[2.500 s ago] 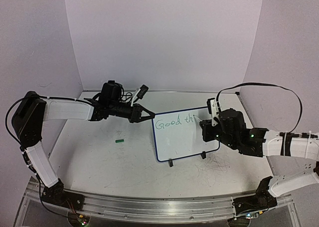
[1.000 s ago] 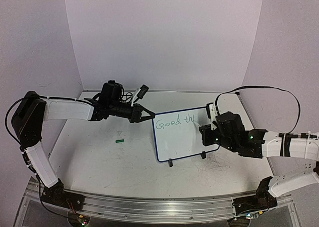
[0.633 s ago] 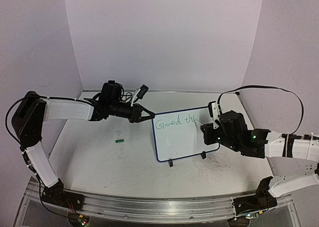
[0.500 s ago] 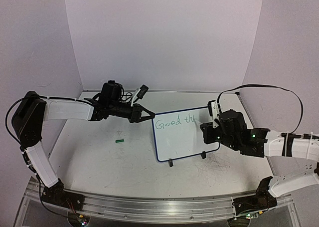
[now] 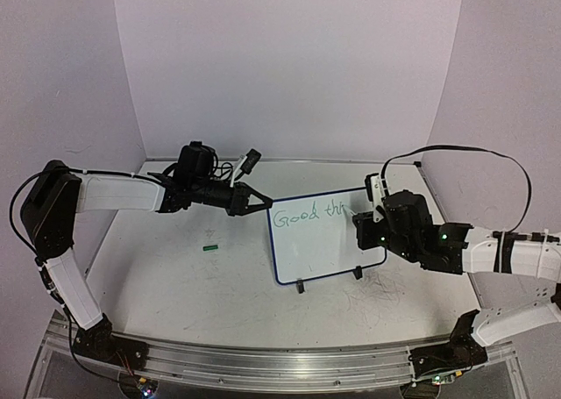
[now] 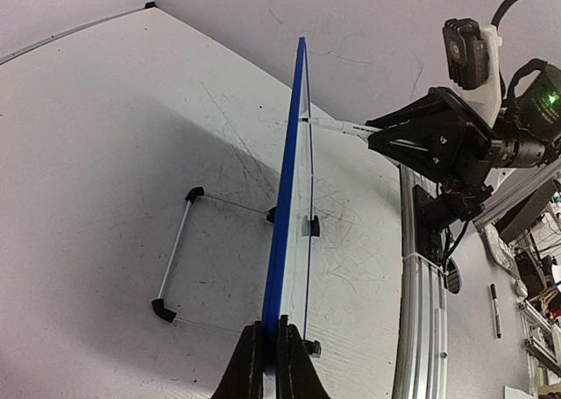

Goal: Write a sentence on the whiteboard

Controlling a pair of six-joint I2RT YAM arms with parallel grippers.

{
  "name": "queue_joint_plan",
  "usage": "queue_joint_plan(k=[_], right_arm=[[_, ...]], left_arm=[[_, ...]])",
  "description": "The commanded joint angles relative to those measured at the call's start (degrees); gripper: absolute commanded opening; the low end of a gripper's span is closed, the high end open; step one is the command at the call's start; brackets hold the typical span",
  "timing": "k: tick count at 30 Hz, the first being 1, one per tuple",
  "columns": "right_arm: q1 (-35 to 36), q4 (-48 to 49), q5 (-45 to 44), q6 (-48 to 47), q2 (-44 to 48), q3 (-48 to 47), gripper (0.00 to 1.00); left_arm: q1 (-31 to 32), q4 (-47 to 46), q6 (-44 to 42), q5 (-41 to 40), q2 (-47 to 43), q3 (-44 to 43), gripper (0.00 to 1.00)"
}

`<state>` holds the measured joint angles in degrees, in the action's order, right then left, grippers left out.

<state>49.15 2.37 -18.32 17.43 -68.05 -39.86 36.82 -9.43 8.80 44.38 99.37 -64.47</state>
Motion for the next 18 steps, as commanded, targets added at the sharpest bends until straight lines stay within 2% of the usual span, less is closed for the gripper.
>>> queue_joint_plan(k=[1, 18], right_arm=[[-0.4, 0.8, -1.3, -0.3, -0.3, -1.0, 0.00], [-0.4, -1.7, 2.1, 2.1, 2.0, 3.3, 0.00]], left_arm=[[1.1, 0.4, -1.6, 1.4, -1.6, -0.8, 0.00], [1.1, 0.4, -1.4, 1.4, -1.7, -0.8, 0.00]])
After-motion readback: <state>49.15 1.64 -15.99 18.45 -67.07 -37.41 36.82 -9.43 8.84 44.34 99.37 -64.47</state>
